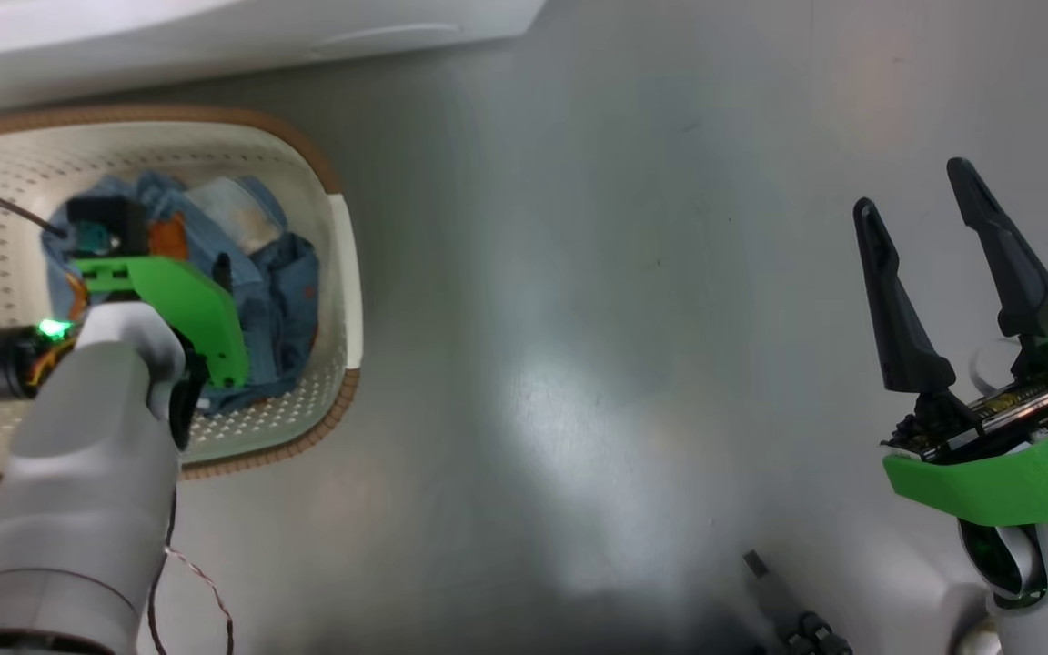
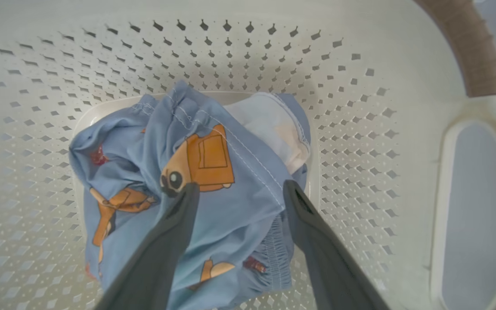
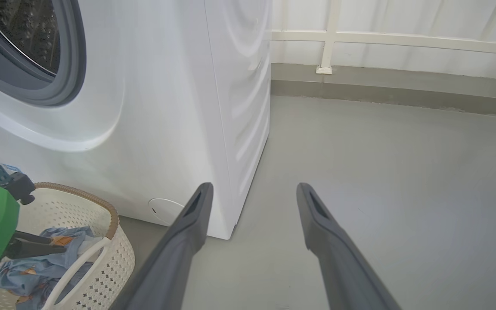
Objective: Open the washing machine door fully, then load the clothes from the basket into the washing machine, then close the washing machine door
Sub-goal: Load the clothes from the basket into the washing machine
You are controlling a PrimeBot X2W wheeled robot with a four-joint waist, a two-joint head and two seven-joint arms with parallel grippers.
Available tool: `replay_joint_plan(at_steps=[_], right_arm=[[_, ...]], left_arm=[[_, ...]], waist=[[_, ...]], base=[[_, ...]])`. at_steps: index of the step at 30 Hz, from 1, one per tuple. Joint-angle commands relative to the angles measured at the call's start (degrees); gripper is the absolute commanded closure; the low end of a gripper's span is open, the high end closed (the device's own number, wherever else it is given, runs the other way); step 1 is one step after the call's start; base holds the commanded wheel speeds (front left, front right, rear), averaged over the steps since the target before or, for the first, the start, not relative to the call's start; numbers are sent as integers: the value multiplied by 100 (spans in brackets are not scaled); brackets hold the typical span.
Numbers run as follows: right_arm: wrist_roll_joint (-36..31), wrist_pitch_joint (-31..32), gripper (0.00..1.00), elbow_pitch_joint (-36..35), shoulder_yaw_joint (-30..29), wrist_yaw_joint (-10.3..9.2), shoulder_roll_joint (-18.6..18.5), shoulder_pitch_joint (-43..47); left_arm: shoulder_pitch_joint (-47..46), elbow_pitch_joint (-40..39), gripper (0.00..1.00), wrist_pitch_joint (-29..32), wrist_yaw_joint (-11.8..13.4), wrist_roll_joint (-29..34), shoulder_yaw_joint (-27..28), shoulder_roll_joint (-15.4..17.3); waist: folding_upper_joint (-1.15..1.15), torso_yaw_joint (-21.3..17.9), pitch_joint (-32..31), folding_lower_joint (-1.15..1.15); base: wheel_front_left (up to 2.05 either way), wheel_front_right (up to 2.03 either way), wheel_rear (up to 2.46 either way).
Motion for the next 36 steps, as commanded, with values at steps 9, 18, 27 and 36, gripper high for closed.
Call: replay_joint_plan(at_steps=[9, 18, 27, 36], right_arm=[[17, -27, 0, -287, 151, 9, -105, -26], [9, -27, 0, -332, 135, 9, -137, -36], [-30, -27, 0, -293, 104, 9, -159, -62], [-56, -27, 0, -276, -2, 9, -159, 28]], left_arm=[[-162, 10, 0, 123, 214, -153, 166, 328], [-163, 24, 100, 81, 332, -280, 201, 270], [-84, 30, 100, -132, 373, -158, -18, 211], [138, 32, 100, -606, 316, -21, -276, 76]], waist=[[0, -169, 675, -1], [0, -160, 782, -1], [0, -97, 697, -1], [0, 101, 328, -1]], base=[[0, 0, 0], [0, 0, 0], [0, 0, 0], [0, 0, 0]])
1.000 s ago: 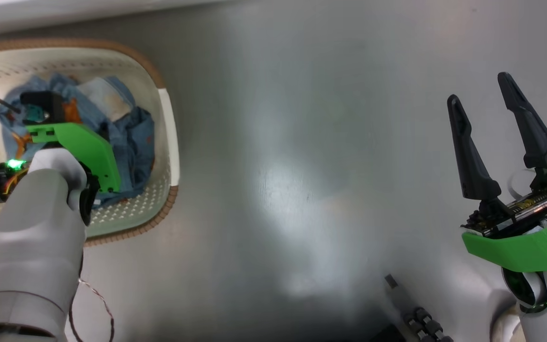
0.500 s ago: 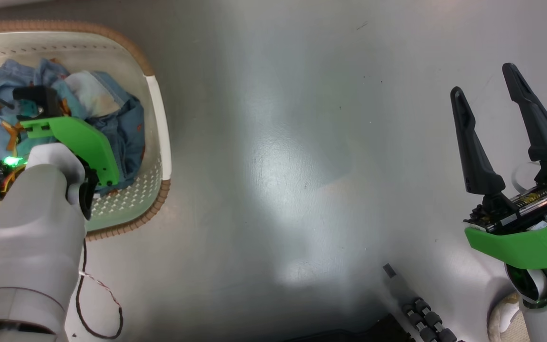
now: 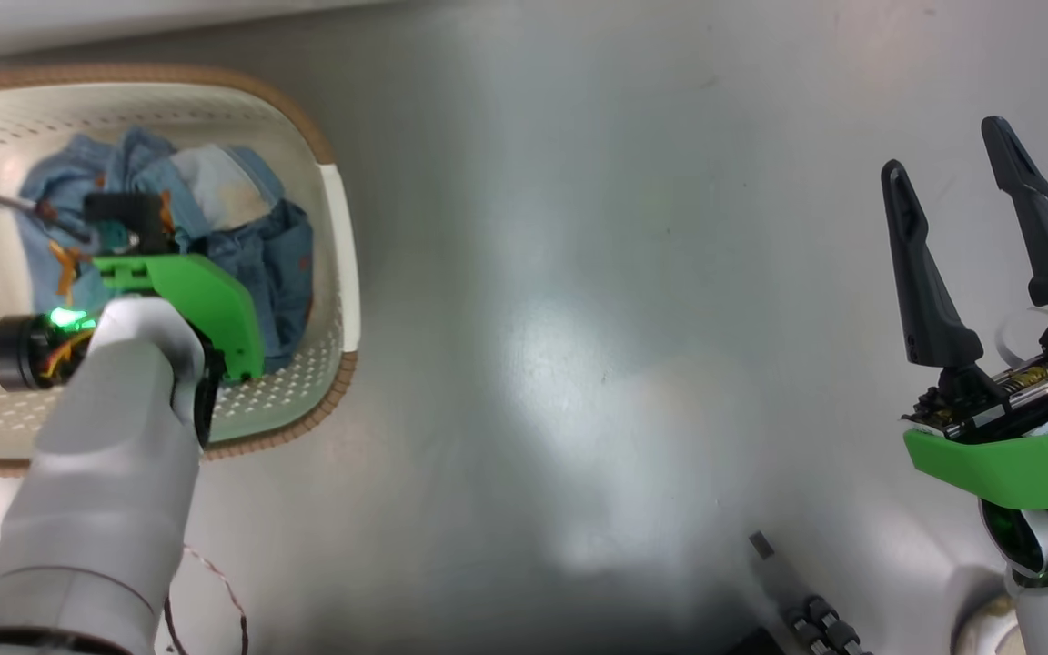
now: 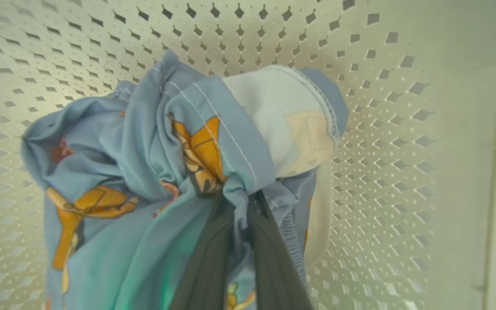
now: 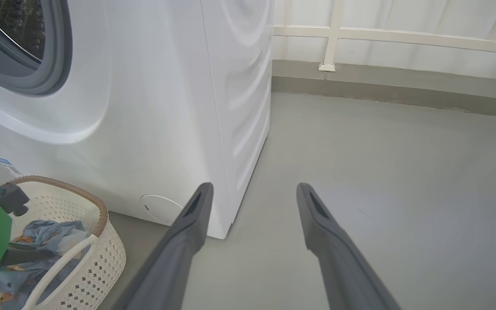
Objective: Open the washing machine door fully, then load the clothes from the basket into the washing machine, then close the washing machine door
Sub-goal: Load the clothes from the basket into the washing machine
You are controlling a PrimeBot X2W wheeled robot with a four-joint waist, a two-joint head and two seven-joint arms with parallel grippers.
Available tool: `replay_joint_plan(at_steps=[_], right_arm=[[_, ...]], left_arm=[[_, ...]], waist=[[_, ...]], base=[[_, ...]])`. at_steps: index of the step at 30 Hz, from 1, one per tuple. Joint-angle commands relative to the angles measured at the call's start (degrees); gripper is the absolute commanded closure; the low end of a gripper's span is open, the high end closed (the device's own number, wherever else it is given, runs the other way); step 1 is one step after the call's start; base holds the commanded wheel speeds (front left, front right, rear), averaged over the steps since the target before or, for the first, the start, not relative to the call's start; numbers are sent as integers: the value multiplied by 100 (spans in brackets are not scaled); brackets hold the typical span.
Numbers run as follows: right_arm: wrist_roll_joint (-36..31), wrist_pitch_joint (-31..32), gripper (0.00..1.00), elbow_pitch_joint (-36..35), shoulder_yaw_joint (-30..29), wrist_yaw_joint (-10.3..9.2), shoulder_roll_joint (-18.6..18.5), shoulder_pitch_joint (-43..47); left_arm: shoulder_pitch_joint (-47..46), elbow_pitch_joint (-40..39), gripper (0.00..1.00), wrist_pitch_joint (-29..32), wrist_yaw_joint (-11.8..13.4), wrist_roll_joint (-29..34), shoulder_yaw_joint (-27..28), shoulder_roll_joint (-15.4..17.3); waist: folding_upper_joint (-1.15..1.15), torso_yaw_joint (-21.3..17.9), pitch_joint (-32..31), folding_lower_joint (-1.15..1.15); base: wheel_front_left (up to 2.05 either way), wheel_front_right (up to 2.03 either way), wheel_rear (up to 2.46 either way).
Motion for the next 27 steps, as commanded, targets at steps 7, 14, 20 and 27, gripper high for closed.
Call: replay_joint_plan(at_steps=[7, 14, 20, 27], right_arm=[[-85, -26, 0, -36, 78, 9, -100, 405], [-110, -26, 0, 48, 56, 9, -71, 589], [-144, -26, 0, 127, 7, 9, -57, 862], [-189, -26, 0, 232, -4, 9, -42, 1174]], left_arm=[[579, -20, 100, -858, 7, -64, 61, 59], [1045, -305, 100, -1226, 65, -318, 312, 21], [1851, -1726, 100, -1252, 295, -300, 684, 145], [3081, -3656, 100, -1253, 569, 54, 1130, 231]], waist=[[0, 261, -727, 0], [0, 337, -1285, 0], [0, 424, -1809, 0], [0, 514, -2388, 0]], base=[[0, 0, 0], [0, 0, 0], [0, 0, 0], [0, 0, 0]])
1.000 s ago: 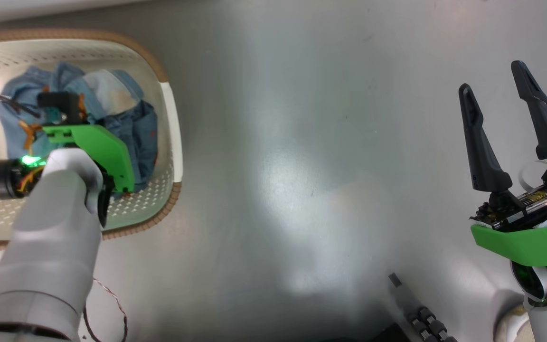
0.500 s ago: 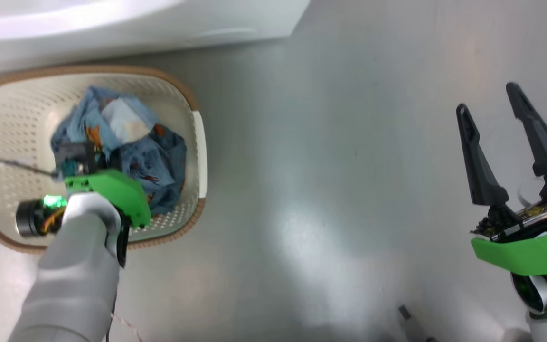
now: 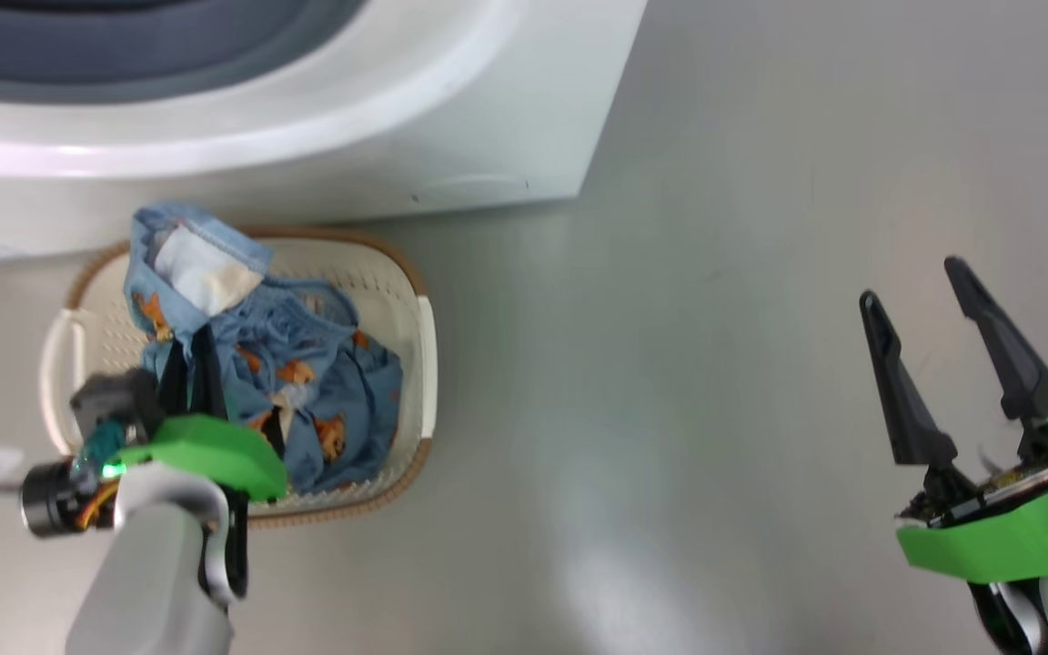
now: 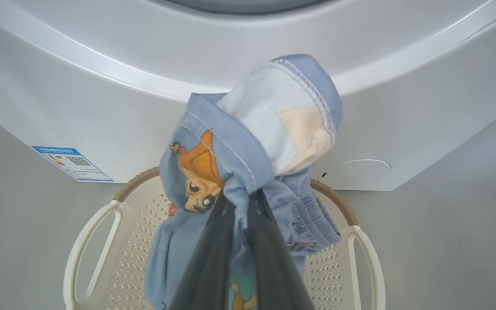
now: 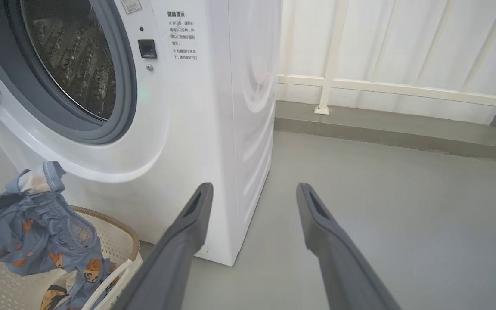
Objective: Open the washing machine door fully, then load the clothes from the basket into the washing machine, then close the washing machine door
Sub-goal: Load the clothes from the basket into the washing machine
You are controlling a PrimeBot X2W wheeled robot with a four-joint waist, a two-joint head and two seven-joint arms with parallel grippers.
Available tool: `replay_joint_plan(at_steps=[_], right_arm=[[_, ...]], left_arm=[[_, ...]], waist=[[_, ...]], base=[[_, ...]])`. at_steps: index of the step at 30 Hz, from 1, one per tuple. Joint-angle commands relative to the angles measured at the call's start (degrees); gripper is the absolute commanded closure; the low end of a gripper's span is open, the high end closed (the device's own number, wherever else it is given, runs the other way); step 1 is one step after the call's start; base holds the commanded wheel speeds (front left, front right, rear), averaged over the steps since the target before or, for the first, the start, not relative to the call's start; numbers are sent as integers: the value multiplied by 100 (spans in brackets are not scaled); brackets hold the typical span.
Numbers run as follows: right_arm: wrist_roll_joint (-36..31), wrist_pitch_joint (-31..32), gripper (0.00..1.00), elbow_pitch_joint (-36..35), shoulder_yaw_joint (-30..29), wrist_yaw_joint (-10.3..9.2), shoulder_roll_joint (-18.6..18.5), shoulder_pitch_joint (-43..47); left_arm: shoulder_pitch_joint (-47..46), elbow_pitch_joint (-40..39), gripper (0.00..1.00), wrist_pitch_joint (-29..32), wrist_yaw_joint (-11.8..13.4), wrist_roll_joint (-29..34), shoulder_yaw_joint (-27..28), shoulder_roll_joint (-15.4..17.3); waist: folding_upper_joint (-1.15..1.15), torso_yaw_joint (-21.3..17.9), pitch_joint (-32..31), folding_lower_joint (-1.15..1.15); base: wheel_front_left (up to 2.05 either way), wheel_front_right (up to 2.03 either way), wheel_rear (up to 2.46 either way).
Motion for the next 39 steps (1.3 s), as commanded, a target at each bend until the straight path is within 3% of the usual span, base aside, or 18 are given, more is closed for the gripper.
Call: replay_joint_plan(at_steps=[1, 10, 14, 27, 39], right_arm=[[-75, -26, 0, -100, 85, 9, -26, 213], [-106, -26, 0, 86, 124, 9, 27, 645], [-123, -26, 0, 168, 151, 9, 76, 816], [-228, -26, 0, 319, 321, 9, 222, 1383], [-293, -26, 0, 342, 210, 9, 361, 1730]], left_arm=[[280, -391, 100, -70, 69, 98, 214, 200], [1564, -2344, 100, -70, 41, 427, 516, 148], [2025, -2849, 100, -71, -15, 567, 547, 143], [3041, -3503, 100, 5, -41, 838, 390, 344], [3588, -3904, 100, 262, 0, 788, 384, 517]], waist=[[0, 124, -443, 1], [0, 246, -1212, 1], [0, 277, -1560, 1], [0, 274, -2551, 1], [0, 232, -3022, 1]], base=[[0, 0, 0], [0, 0, 0], [0, 0, 0], [0, 0, 0], [0, 0, 0]])
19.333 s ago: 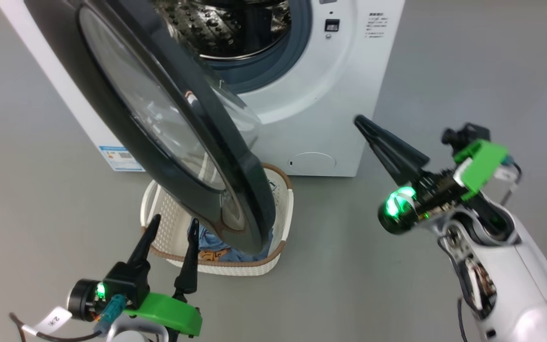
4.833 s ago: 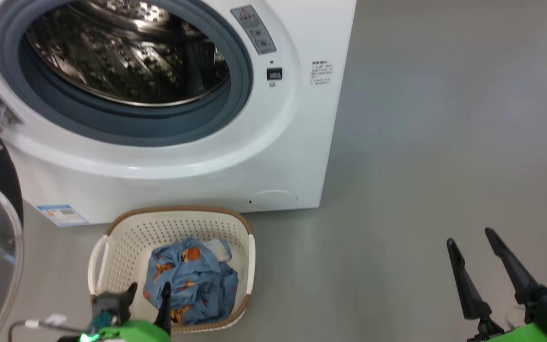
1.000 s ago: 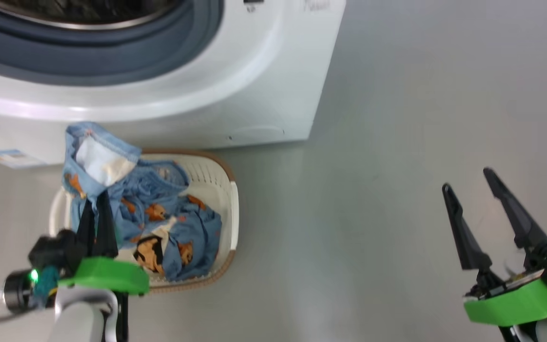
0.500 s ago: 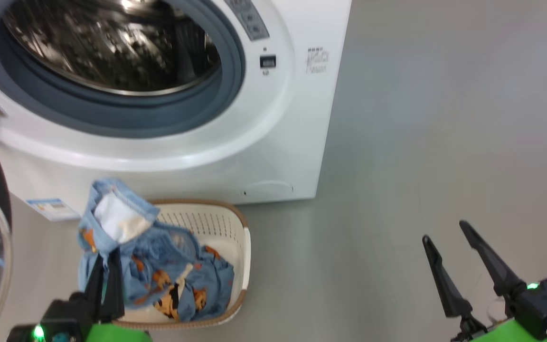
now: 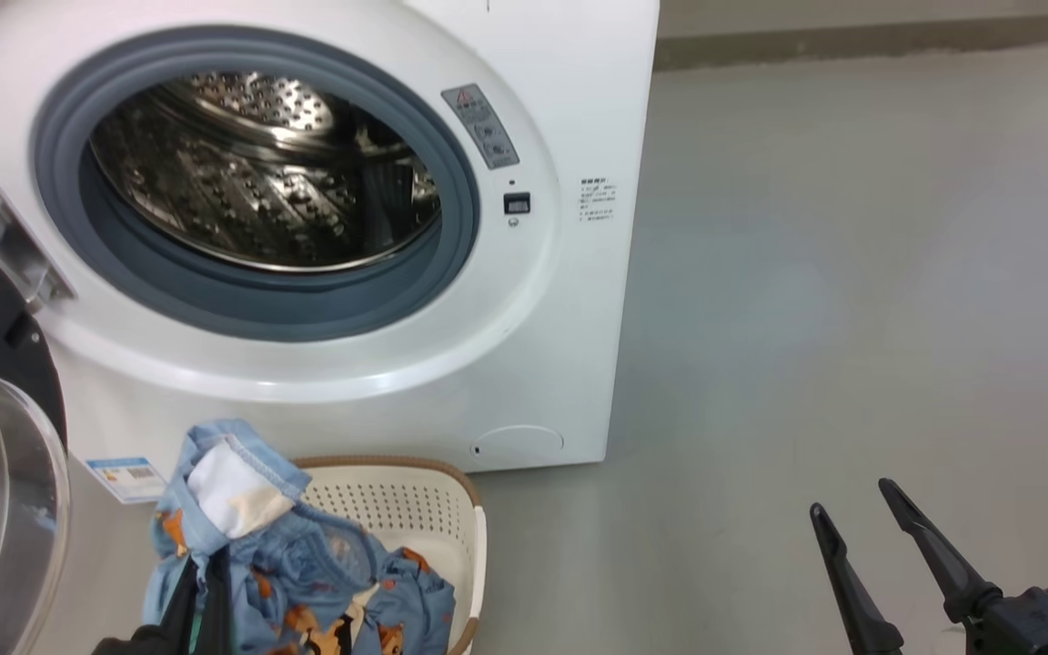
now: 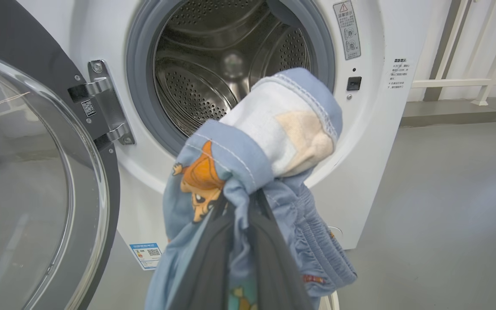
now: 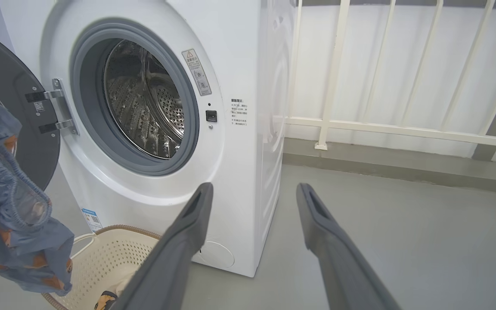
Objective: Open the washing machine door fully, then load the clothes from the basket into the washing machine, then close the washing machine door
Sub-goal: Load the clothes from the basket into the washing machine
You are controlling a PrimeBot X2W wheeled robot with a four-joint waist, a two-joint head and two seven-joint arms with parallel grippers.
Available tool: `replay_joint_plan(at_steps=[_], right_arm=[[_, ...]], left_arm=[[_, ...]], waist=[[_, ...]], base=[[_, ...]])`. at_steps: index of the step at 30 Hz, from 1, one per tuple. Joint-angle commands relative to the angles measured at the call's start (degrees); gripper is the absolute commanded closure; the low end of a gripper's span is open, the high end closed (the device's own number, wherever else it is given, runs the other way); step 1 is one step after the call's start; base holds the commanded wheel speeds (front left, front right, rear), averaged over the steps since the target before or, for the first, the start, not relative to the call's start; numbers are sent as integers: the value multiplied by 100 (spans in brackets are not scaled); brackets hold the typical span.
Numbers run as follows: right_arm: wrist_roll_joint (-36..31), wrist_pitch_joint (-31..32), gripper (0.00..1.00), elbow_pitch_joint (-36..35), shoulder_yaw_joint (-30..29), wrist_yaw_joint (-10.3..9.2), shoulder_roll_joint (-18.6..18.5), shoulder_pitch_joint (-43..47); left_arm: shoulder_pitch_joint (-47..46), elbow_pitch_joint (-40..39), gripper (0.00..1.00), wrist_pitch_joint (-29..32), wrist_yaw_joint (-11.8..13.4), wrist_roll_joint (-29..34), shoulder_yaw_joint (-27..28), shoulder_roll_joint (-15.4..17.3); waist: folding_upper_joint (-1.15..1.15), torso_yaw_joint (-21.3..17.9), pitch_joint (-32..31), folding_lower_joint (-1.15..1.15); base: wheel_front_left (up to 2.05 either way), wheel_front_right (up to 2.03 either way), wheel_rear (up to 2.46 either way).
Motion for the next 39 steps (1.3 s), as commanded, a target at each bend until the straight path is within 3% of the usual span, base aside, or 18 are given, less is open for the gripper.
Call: replay_joint_plan(at_steps=[1, 18, 39], right_arm=[[-61, -27, 0, -129, 57, 9, -69, -4], [-132, -27, 0, -20, -481, 9, 144, 155], [-102, -27, 0, -22, -479, 9, 189, 116]], left_arm=[[-96, -250, 100, 10, 52, -5, 194, 138], [83, -430, 100, 118, 133, -126, 202, 192], [-183, -158, 100, 224, 136, -302, 125, 163]], waist=[[0, -25, -107, 1], [0, -103, -194, 1], [0, -98, 3, 1]], base=[[0, 0, 0], [0, 0, 0], [0, 0, 0]])
